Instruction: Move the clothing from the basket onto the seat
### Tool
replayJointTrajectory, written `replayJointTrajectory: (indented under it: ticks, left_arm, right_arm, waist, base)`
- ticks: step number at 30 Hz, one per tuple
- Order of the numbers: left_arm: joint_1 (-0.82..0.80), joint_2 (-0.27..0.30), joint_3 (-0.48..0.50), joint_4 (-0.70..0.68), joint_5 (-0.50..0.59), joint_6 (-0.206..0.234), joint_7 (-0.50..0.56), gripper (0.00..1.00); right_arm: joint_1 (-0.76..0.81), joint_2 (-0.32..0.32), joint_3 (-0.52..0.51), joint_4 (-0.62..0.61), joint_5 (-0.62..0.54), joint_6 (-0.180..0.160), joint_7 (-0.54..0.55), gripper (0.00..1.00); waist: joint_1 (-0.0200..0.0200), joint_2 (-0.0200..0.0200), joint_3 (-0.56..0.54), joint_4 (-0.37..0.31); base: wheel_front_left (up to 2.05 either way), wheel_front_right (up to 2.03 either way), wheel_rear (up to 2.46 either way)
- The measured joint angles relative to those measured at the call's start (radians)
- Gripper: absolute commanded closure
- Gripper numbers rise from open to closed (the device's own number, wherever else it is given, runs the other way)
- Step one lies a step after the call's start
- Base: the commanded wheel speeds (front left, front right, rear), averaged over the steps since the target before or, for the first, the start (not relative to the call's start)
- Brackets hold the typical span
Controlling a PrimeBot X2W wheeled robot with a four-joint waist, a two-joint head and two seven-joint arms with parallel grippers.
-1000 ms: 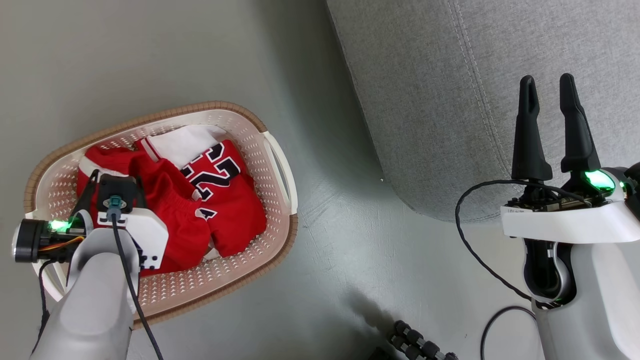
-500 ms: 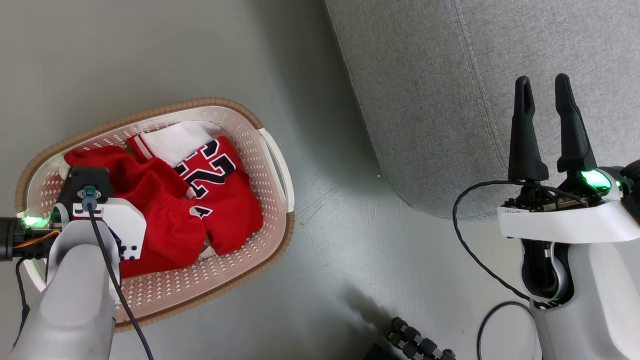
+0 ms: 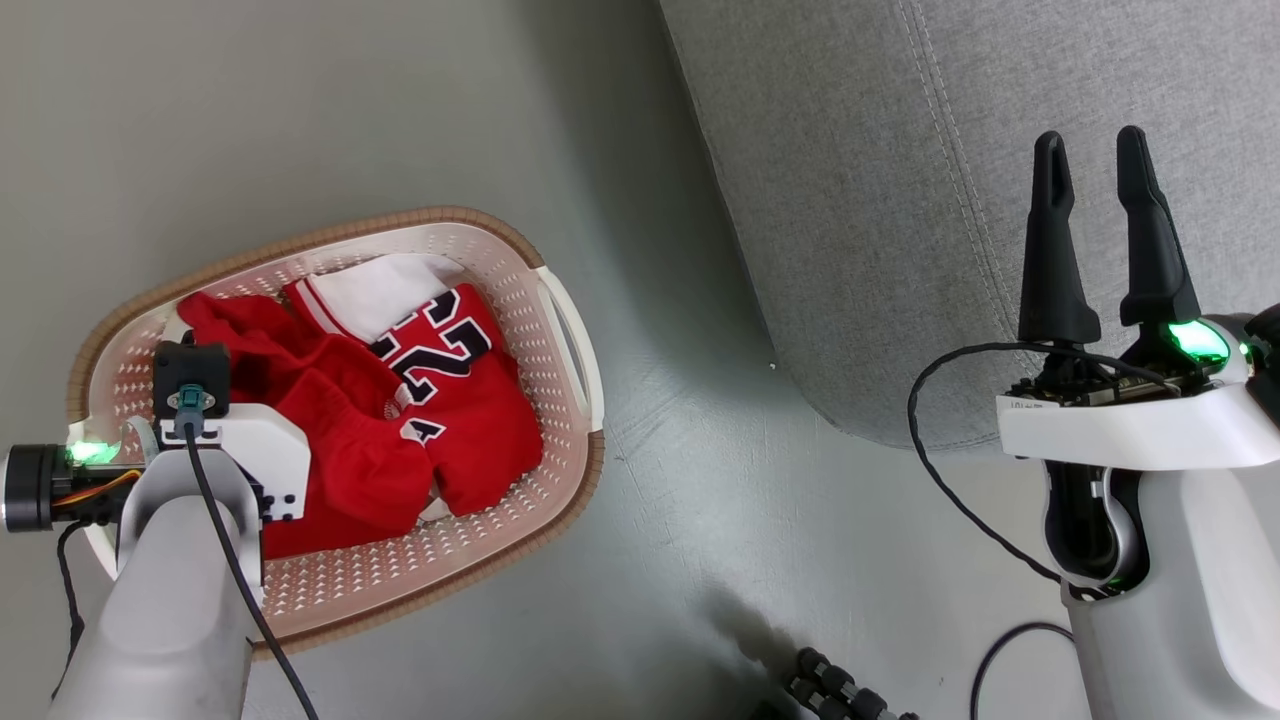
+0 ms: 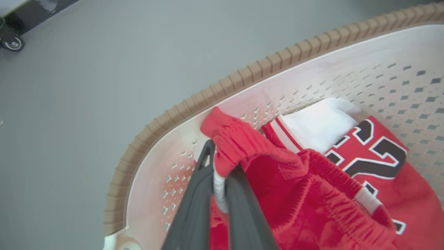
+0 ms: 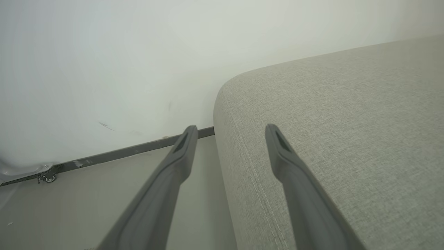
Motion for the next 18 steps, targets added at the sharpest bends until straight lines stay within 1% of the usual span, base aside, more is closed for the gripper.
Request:
replayJointTrajectory:
  ticks: [6,10,12,18]
  left_arm:
    - [0.002,-0.008,-0.01,-0.03,0.0,-0.002,-0.032,1.0]
    - [0.003,-0.008,-0.023,-0.05,0.003,-0.012,-0.04,1.0]
    - [0.009,-0.008,-0.032,-0.064,0.006,-0.028,-0.042,1.0]
    - [0.042,-0.017,-0.058,-0.108,0.017,-0.037,-0.048,1.0]
  right_arm:
    - [-0.013,0.0,-0.001,0.002,-0.016,0.0,0.0,0.0]
    - [-0.013,0.0,-0.002,0.003,-0.021,0.0,0.0,0.0]
    - [-0.013,0.0,-0.002,0.005,-0.024,0.0,0.0,0.0]
    - [-0.013,0.0,-0.008,0.011,-0.036,0.0,0.0,0.0]
  waist:
    - [0.0001,0.0,-0.02,0.018]
    - [0.0,0.0,-0.035,0.032]
    - [0.0,0.0,-0.043,0.04]
    - [0.0,0.0,-0.067,0.064]
  base:
    - [0.0,0.0,0.0]
    - [0.0,0.0,0.0]
    - [0.0,0.0,0.0]
    - [0.0,0.0,0.0]
